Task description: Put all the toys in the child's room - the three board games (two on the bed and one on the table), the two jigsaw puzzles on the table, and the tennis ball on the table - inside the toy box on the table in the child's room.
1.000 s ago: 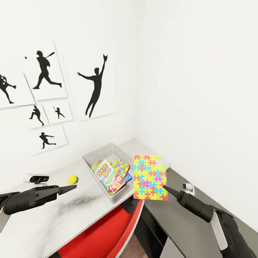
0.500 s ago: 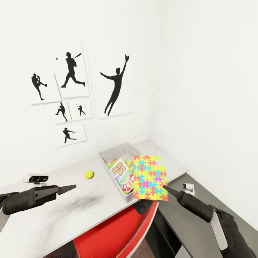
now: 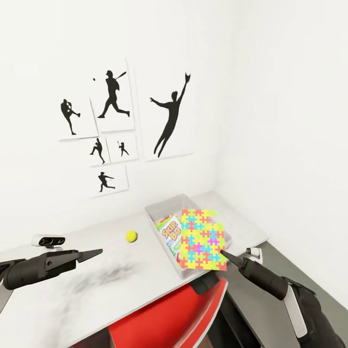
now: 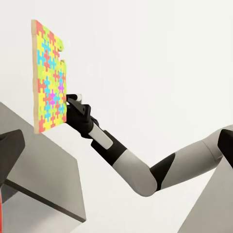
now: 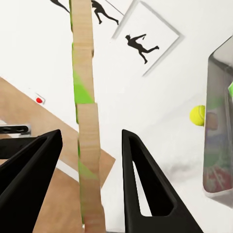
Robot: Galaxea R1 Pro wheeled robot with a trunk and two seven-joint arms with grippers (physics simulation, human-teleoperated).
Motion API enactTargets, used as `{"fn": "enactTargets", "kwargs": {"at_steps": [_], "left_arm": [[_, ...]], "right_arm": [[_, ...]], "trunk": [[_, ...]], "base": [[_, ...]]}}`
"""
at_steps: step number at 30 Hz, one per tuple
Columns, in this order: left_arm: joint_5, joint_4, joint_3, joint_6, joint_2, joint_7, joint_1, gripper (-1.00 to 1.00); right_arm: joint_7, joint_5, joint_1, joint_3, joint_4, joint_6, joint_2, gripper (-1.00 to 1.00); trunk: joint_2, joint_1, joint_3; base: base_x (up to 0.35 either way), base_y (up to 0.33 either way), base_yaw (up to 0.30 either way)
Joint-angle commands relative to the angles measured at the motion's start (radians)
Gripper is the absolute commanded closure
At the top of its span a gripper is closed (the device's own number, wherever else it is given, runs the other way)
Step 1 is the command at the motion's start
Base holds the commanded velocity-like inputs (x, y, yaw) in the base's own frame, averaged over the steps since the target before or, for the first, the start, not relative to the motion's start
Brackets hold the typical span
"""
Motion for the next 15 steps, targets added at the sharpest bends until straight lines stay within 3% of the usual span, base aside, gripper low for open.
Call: {"fn": "enactTargets", "kwargs": {"at_steps": [1, 15], "left_arm": [[0.000, 0.000, 0.000, 0.011, 0.000, -0.004, -0.001, -1.00], [-0.002, 0.001, 0.000, 0.011, 0.000, -0.004, -0.001, -1.00]], "right_arm": [[0.002, -0.003, -0.001, 0.000, 0.001, 0.008, 0.000, 1.00], [0.002, -0.004, -0.001, 0.000, 0.003, 0.007, -0.001, 1.00]], "trunk": [[-0.002, 0.001, -0.002], [-0.002, 0.001, -0.002]], "base": [[0.057, -0.046, 0.006], [0.066, -0.047, 0.001]]}}
